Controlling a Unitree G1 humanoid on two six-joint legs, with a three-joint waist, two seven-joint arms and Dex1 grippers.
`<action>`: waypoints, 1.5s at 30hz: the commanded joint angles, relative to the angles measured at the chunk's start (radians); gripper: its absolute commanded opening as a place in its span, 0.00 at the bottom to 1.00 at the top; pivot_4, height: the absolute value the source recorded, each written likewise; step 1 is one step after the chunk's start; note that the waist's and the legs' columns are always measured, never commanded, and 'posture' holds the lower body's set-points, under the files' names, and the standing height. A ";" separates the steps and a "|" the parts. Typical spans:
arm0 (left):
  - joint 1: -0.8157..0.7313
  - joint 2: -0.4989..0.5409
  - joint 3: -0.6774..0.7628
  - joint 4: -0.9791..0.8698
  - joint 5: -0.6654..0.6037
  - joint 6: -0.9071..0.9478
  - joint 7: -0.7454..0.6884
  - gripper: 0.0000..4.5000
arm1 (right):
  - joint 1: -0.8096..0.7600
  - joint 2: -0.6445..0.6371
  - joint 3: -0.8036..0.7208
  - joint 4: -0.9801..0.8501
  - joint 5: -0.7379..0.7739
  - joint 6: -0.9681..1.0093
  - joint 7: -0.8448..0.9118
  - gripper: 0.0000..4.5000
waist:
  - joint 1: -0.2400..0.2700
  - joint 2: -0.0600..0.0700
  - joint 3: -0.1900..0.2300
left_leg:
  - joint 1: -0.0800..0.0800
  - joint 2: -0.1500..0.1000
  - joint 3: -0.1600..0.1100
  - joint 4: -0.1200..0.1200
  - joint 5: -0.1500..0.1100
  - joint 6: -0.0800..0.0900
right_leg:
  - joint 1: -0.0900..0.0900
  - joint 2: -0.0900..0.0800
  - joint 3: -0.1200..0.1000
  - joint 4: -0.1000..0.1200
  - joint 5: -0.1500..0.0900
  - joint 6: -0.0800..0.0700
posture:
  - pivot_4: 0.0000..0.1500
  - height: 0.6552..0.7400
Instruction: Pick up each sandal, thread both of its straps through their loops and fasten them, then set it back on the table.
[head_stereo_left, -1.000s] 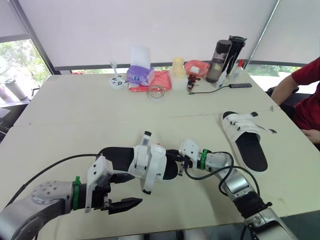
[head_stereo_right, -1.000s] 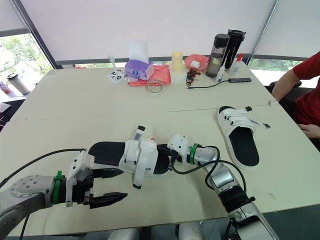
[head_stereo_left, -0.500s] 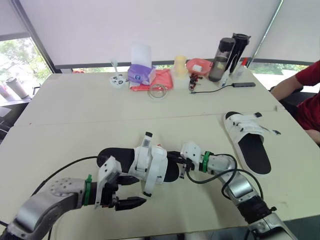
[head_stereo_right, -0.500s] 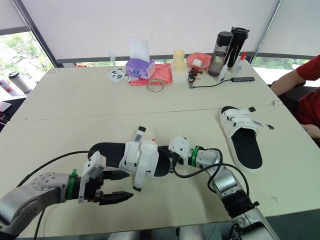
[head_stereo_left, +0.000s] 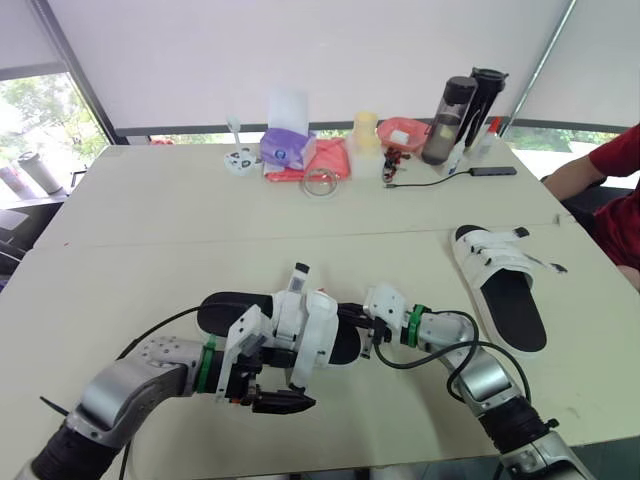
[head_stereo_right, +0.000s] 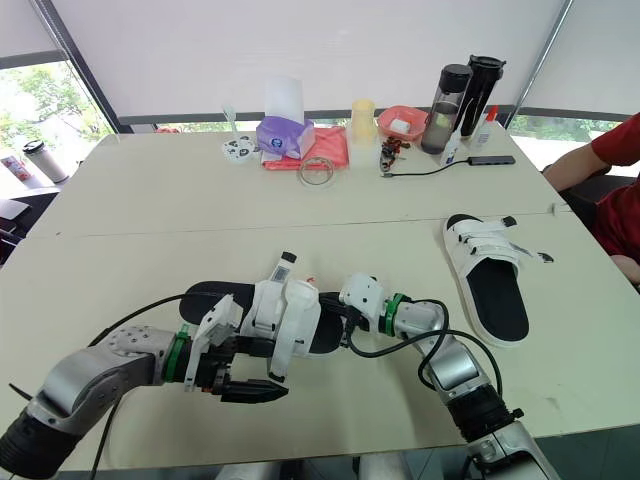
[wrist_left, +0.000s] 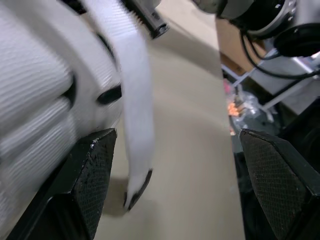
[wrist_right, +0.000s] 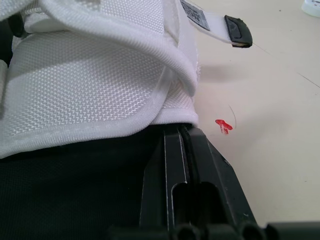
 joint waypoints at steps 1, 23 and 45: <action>-0.040 -0.034 -0.006 0.004 0.001 0.009 0.009 0.70 | 0.056 -0.018 0.049 0.065 -0.059 0.072 0.007 0.00 | 0.000 0.000 0.000 | 0.000 0.000 0.000 0.000 0.000 0.000 | 0.000 0.000 0.000 0.000 0.000 0.000 | 1.00 1.00; -0.354 -0.184 0.241 0.136 -0.349 0.361 0.146 0.01 | 0.064 -0.011 0.050 0.061 -0.065 0.082 -0.011 0.00 | -0.002 -0.002 0.000 | 0.001 0.000 -0.002 0.003 0.000 0.000 | 0.002 0.001 -0.002 0.001 0.000 0.001 | 1.00 1.00; -0.467 -0.177 0.058 0.408 -0.148 0.377 0.012 0.01 | 0.086 -0.007 0.050 0.028 -0.066 0.098 -0.028 0.00 | -0.002 -0.002 -0.001 | 0.002 -0.001 -0.001 0.003 0.001 0.001 | 0.002 0.001 -0.002 0.004 0.001 -0.001 | 1.00 1.00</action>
